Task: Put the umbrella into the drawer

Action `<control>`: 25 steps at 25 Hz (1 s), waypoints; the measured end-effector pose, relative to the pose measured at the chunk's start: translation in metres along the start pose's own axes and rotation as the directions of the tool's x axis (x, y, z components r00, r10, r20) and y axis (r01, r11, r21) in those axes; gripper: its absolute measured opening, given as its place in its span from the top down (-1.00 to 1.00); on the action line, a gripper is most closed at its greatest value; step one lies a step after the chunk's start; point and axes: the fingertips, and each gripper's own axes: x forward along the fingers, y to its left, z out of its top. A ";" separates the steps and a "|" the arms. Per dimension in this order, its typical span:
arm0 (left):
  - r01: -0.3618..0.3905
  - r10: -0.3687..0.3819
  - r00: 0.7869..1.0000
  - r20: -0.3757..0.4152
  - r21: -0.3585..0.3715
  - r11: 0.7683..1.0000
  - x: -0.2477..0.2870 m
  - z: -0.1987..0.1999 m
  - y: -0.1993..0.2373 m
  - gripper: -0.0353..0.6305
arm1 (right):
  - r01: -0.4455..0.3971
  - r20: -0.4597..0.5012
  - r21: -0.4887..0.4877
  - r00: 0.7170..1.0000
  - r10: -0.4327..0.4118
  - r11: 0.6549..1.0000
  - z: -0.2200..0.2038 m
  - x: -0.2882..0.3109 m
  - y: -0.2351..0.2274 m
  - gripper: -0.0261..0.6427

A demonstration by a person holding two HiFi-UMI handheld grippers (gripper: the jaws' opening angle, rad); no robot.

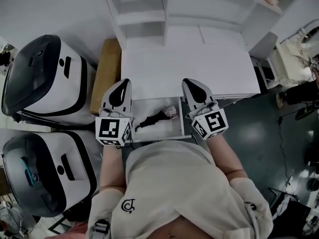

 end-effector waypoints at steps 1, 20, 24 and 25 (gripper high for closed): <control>-0.001 0.001 1.000 0.003 -0.009 1.000 -0.001 0.001 0.000 0.86 | -0.004 -0.001 0.000 1.000 0.004 1.000 0.002 0.000 0.001 0.91; 0.053 -0.053 0.998 -0.023 -0.015 0.999 -0.012 -0.003 -0.020 0.86 | -0.026 -0.021 -0.015 0.999 0.026 1.000 0.004 -0.013 0.023 0.91; 0.061 -0.062 0.998 -0.031 -0.019 0.998 -0.013 -0.006 -0.021 0.86 | -0.017 -0.023 -0.006 1.000 0.017 1.000 0.002 -0.015 0.025 0.91; 0.063 -0.064 0.997 -0.032 -0.020 0.998 -0.014 -0.006 -0.021 0.86 | -0.014 -0.023 -0.002 1.000 0.014 1.000 0.002 -0.016 0.025 0.91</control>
